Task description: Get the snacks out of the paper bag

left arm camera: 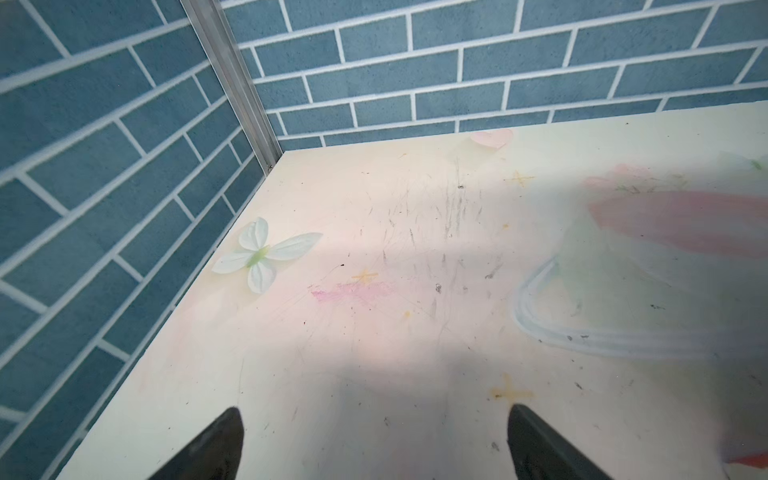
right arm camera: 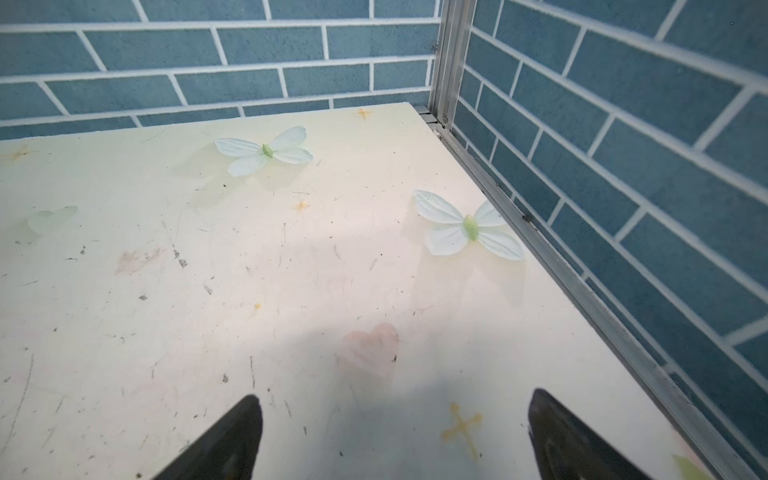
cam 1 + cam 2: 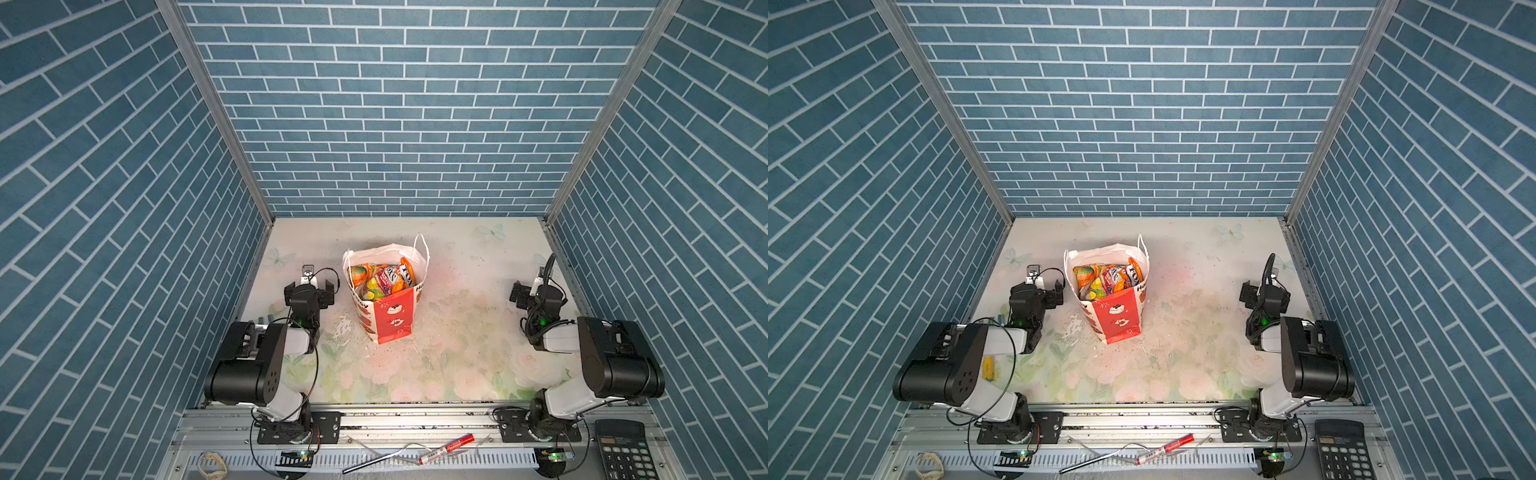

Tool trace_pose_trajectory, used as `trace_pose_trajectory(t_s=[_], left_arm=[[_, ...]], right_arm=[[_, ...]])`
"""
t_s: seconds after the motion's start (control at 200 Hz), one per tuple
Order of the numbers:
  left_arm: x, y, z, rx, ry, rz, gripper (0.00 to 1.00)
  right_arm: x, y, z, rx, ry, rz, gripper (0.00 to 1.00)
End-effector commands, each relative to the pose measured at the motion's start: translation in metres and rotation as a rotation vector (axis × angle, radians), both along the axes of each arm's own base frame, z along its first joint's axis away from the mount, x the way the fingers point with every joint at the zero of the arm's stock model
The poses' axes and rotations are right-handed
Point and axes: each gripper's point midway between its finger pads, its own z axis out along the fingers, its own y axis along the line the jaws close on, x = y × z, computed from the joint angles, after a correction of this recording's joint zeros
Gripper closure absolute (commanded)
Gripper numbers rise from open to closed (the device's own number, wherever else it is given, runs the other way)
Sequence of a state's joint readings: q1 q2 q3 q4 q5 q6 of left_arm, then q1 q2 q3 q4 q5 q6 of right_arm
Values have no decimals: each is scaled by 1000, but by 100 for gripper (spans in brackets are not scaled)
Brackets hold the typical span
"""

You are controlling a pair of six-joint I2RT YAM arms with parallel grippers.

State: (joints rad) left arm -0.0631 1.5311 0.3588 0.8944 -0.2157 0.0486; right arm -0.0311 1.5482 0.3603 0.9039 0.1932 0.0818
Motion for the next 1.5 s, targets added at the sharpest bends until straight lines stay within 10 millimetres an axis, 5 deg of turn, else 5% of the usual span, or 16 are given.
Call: trace_pose_trajectory(t_s=[0.0, 1.13, 1.31, 1.41, 1.495], left_arm=[[3, 2, 6, -7, -18, 8, 0], [4, 3, 7, 0, -9, 14, 0], [-3, 30, 36, -15, 80, 218, 0], [-6, 24, 43, -5, 116, 254, 0], [-13, 18, 65, 14, 66, 300, 0]], right_arm=[[4, 2, 8, 7, -28, 6, 1], [4, 2, 9, 8, -29, 7, 1], [8, 12, 22, -14, 12, 52, 1], [11, 13, 22, -27, 46, 51, 2], [11, 19, 41, -56, 55, 64, 2]])
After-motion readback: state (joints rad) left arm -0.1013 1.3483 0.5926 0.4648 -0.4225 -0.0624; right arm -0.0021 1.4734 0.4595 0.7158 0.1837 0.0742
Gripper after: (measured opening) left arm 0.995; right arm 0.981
